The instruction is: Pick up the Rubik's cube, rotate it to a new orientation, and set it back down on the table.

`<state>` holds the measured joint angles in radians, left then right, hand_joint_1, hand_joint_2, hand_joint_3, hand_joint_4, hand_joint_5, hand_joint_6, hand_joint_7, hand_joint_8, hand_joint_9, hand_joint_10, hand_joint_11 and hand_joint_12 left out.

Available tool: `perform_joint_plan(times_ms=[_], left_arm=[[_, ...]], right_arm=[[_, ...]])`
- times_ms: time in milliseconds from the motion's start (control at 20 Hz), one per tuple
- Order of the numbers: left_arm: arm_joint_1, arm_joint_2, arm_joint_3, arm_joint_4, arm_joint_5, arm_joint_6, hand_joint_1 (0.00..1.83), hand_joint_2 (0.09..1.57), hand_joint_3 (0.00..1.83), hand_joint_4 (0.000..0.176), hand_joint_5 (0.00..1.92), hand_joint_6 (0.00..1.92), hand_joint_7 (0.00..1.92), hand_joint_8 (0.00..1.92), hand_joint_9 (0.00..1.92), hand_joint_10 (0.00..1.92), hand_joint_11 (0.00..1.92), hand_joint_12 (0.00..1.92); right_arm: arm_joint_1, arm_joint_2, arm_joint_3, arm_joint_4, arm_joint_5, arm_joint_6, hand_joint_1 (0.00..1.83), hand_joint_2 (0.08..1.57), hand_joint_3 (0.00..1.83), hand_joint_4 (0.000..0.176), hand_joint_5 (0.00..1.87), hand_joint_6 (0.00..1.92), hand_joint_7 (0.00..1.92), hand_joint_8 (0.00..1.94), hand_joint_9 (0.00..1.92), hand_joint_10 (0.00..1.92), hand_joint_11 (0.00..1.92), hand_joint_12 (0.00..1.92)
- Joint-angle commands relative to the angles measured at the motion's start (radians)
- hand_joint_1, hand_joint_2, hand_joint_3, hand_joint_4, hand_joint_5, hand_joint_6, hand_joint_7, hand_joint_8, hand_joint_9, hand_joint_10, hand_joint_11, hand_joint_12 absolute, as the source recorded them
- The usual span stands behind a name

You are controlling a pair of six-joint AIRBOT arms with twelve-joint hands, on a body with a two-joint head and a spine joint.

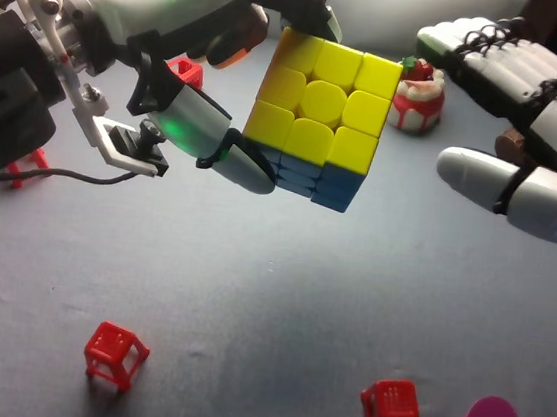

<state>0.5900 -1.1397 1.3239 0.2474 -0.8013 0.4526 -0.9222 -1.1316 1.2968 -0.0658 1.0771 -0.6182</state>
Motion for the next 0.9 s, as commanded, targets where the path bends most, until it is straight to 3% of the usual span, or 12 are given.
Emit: perform_joint_plan(times_ms=[0, 100, 150, 250, 300, 450, 550, 600, 650, 700, 800, 850], left_arm=[[-0.015, 0.005, -0.005, -0.043, -0.16, -0.011, 1.23, 0.67, 1.11, 0.0, 0.93, 1.34, 0.89, 1.83, 1.08, 1.92, 1.15, 1.92], [-0.016, 0.005, -0.005, -0.044, -0.161, -0.01, 1.24, 0.63, 1.17, 0.0, 0.97, 1.35, 0.91, 1.78, 0.99, 1.92, 1.07, 1.92], [-0.016, 0.005, -0.005, -0.044, -0.162, -0.01, 1.16, 0.62, 1.06, 0.0, 1.0, 1.34, 0.99, 1.89, 1.03, 1.92, 1.1, 1.92], [-0.016, 0.005, -0.005, -0.044, -0.163, -0.01, 1.14, 0.61, 1.07, 0.0, 1.0, 1.38, 1.01, 1.92, 1.05, 1.92, 1.12, 1.92], [-0.015, 0.005, -0.005, -0.046, -0.161, -0.009, 1.22, 0.58, 1.25, 0.0, 1.0, 1.43, 0.95, 1.8, 1.01, 1.92, 1.09, 1.92], [-0.01, 0.007, -0.001, -0.058, -0.16, -0.006, 1.24, 0.6, 1.22, 0.0, 1.0, 1.4, 0.9, 1.75, 0.9, 1.92, 0.97, 1.92], [-0.008, 0.008, 0.0, -0.066, -0.161, -0.003, 1.22, 0.69, 1.06, 0.0, 0.97, 1.37, 0.81, 1.73, 0.71, 1.92, 0.79, 1.92], [-0.006, 0.009, 0.001, -0.071, -0.162, -0.002, 1.21, 0.79, 0.87, 0.0, 0.96, 1.29, 0.75, 1.68, 0.59, 1.92, 0.67, 1.92], [-0.004, 0.01, 0.001, -0.078, -0.166, 0.001, 1.18, 1.06, 0.39, 0.0, 0.88, 1.36, 0.6, 1.55, 0.24, 1.82, 0.25, 1.92], [0.0, 0.012, 0.002, -0.087, -0.169, 0.002, 1.22, 0.8, 0.85, 0.0, 0.94, 1.28, 0.77, 1.71, 0.73, 1.9, 0.79, 1.92], [0.003, 0.014, 0.003, -0.096, -0.169, 0.007, 1.2, 0.74, 0.99, 0.0, 0.94, 1.45, 0.79, 1.64, 0.7, 1.92, 0.78, 1.92], [0.003, 0.015, 0.004, -0.1, -0.17, 0.007, 1.2, 0.7, 1.07, 0.0, 0.93, 1.46, 0.82, 1.69, 0.79, 1.92, 0.88, 1.92]], right_arm=[[0.021, -0.007, 0.007, 0.014, 0.108, 0.005, 0.0, 1.41, 0.0, 0.0, 0.0, 0.0, 0.0, 0.0, 0.0, 0.0, 0.0, 0.0], [0.024, -0.017, 0.011, 0.002, 0.105, 0.005, 0.0, 1.42, 0.0, 0.0, 0.0, 0.0, 0.0, 0.0, 0.0, 0.0, 0.0, 0.0], [0.026, -0.02, 0.013, -0.006, 0.102, 0.005, 0.0, 1.42, 0.0, 0.0, 0.0, 0.0, 0.0, 0.0, 0.0, 0.0, 0.0, 0.0], [0.031, -0.026, 0.015, -0.025, 0.1, 0.005, 0.0, 1.42, 0.0, 0.0, 0.0, 0.0, 0.0, 0.0, 0.0, 0.0, 0.0, 0.0], [0.032, -0.027, 0.014, -0.035, 0.1, 0.005, 0.0, 1.43, 0.0, 0.0, 0.0, 0.0, 0.0, 0.0, 0.0, 0.0, 0.0, 0.0], [0.033, -0.026, 0.003, -0.068, 0.106, 0.005, 0.0, 1.43, 0.0, 0.0, 0.0, 0.0, 0.0, 0.0, 0.0, 0.0, 0.0, 0.0], [0.033, -0.026, -0.01, -0.081, 0.122, 0.005, 0.0, 1.44, 0.01, 0.0, 0.0, 0.0, 0.0, 0.0, 0.03, 0.01, 0.01, 0.0], [0.033, -0.026, -0.021, -0.093, 0.129, 0.005, 0.0, 1.45, 0.01, 0.0, 0.0, 0.0, 0.0, 0.0, 0.06, 0.03, 0.0, 0.0], [0.033, -0.025, -0.027, -0.102, 0.133, 0.005, 0.0, 1.44, 0.01, 0.0, 0.0, 0.0, 0.02, 0.01, 0.09, 0.04, 0.02, 0.01], [0.033, -0.022, -0.039, -0.114, 0.141, 0.005, 0.0, 1.44, 0.01, 0.0, 0.0, 0.0, 0.03, 0.01, 0.09, 0.04, 0.0, 0.0], [0.034, -0.012, -0.053, -0.127, 0.152, 0.005, 0.0, 1.44, 0.0, 0.0, 0.01, 0.0, 0.02, 0.01, 0.09, 0.05, 0.03, 0.02], [0.034, -0.01, -0.063, -0.134, 0.161, 0.005, 0.0, 1.44, 0.0, 0.0, 0.0, 0.0, 0.0, 0.0, 0.08, 0.05, 0.02, 0.01]])
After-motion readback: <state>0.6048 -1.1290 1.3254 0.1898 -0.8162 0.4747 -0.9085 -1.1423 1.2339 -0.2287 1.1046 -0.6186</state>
